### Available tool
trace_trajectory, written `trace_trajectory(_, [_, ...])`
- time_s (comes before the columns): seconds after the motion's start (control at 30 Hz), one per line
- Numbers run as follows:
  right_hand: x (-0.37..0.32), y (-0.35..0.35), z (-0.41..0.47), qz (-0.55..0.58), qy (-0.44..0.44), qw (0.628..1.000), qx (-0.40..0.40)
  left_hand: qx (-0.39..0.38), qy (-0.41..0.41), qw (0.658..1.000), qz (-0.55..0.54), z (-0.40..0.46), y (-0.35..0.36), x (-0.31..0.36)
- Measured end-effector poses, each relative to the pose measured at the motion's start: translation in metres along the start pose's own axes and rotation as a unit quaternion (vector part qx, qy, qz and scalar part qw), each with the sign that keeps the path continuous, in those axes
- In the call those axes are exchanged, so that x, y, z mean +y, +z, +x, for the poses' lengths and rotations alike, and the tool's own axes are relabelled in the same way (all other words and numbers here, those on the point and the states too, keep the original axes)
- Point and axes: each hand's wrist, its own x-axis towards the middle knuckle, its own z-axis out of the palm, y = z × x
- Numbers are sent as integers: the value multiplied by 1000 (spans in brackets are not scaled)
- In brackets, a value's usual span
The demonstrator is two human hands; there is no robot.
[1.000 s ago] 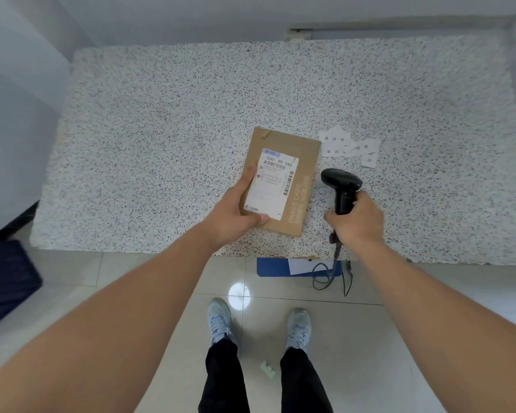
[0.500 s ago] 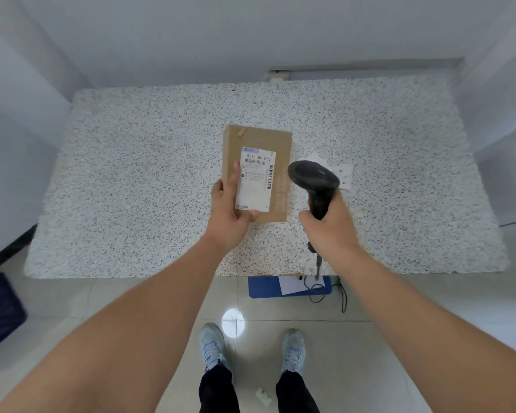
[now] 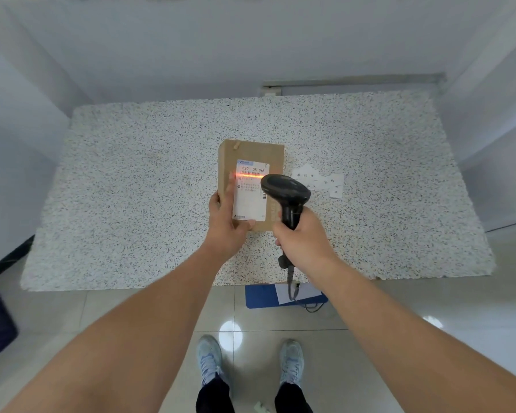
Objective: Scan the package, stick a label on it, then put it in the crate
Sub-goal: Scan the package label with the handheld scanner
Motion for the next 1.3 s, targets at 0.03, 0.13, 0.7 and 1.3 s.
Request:
trace_trajectory(0.03, [0,0,-1,-2,-2,1000,0,1,-1,1000,1,0,0,0])
trace_trajectory(0.13, [-2,0,-1,0,-8,1000,3,-4,-8,1000,2,1,0,-1])
trace_trajectory(0.7, [22,-5,25,-40,-3,993,108,-76,-94,993,-6,-3,-2,3])
trace_trajectory(1.3, [86,-25,75,-220,82,955,180,-165,-160,969,-94,-12,-11,-10])
